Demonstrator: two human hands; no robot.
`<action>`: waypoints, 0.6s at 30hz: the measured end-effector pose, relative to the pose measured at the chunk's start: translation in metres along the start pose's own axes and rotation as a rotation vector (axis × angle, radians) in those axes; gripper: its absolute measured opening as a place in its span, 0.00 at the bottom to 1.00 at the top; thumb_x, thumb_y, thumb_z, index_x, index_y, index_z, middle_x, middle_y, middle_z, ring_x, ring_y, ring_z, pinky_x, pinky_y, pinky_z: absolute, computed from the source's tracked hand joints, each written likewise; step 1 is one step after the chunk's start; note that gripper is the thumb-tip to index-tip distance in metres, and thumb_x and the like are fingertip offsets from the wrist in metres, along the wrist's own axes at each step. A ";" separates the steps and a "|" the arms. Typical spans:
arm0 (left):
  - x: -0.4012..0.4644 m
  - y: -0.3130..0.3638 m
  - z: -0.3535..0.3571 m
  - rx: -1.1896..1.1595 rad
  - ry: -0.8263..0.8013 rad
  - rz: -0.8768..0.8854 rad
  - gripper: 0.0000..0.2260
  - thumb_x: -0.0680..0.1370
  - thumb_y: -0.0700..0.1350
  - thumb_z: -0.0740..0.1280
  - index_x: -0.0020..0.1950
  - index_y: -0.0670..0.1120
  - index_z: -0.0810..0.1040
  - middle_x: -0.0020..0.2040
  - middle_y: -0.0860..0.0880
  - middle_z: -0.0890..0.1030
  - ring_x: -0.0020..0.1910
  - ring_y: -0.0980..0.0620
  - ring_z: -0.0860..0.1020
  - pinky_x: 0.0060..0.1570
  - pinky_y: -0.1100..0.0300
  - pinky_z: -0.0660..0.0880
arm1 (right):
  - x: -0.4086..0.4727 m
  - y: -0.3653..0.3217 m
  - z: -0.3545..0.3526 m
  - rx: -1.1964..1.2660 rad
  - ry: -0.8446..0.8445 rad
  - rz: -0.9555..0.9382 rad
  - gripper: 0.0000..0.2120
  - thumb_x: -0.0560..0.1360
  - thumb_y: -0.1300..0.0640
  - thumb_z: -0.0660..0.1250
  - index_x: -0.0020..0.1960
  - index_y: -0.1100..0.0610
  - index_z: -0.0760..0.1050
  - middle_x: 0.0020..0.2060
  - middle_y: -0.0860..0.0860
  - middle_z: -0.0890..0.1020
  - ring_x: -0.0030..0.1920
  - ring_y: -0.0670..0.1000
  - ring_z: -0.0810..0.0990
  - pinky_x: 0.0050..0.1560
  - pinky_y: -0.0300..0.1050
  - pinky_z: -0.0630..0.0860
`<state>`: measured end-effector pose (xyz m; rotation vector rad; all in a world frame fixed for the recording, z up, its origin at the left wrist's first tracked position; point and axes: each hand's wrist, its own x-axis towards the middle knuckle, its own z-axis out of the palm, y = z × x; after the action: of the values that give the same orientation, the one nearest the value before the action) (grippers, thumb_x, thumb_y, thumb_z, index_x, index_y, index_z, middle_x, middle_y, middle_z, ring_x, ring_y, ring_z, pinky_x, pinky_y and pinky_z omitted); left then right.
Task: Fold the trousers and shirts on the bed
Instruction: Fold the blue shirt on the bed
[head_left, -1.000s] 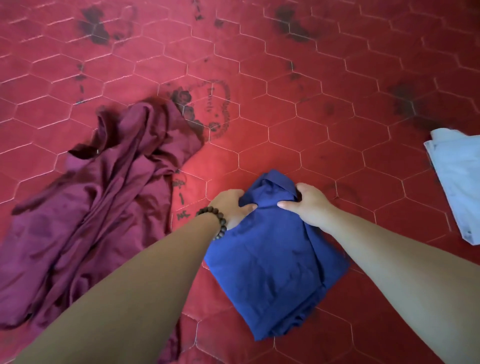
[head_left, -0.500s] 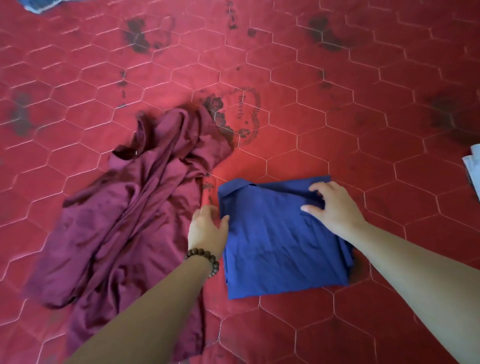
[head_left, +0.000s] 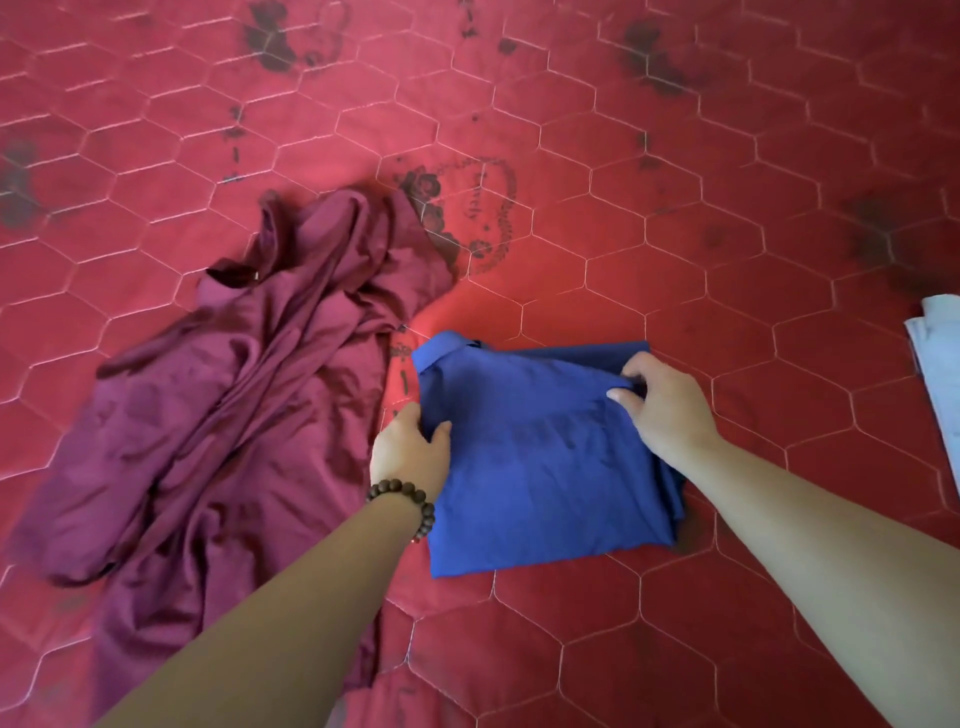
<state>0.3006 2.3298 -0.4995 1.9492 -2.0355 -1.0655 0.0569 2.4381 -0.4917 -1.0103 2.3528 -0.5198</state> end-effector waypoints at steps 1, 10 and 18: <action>-0.003 -0.001 0.001 -0.002 0.044 -0.038 0.11 0.74 0.46 0.70 0.46 0.43 0.70 0.46 0.44 0.74 0.47 0.41 0.74 0.42 0.56 0.68 | -0.001 0.001 0.002 -0.052 0.049 0.053 0.14 0.74 0.52 0.71 0.54 0.58 0.72 0.49 0.55 0.77 0.51 0.58 0.76 0.51 0.55 0.74; 0.005 -0.008 -0.002 -0.052 -0.243 -0.191 0.19 0.73 0.54 0.72 0.54 0.40 0.77 0.48 0.45 0.80 0.49 0.43 0.79 0.44 0.57 0.73 | -0.024 0.014 0.023 0.133 -0.104 0.360 0.23 0.70 0.44 0.73 0.55 0.60 0.74 0.50 0.54 0.81 0.53 0.58 0.79 0.47 0.46 0.72; -0.020 -0.001 -0.004 -0.126 -0.216 0.086 0.04 0.77 0.43 0.67 0.49 0.44 0.75 0.41 0.51 0.78 0.40 0.51 0.74 0.36 0.64 0.67 | -0.059 0.017 0.016 0.360 -0.043 0.076 0.17 0.78 0.60 0.65 0.66 0.51 0.72 0.50 0.40 0.78 0.52 0.43 0.76 0.52 0.35 0.68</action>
<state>0.3065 2.3468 -0.4892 1.7361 -2.0769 -1.4002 0.0917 2.4906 -0.4954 -0.7554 2.1466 -0.8456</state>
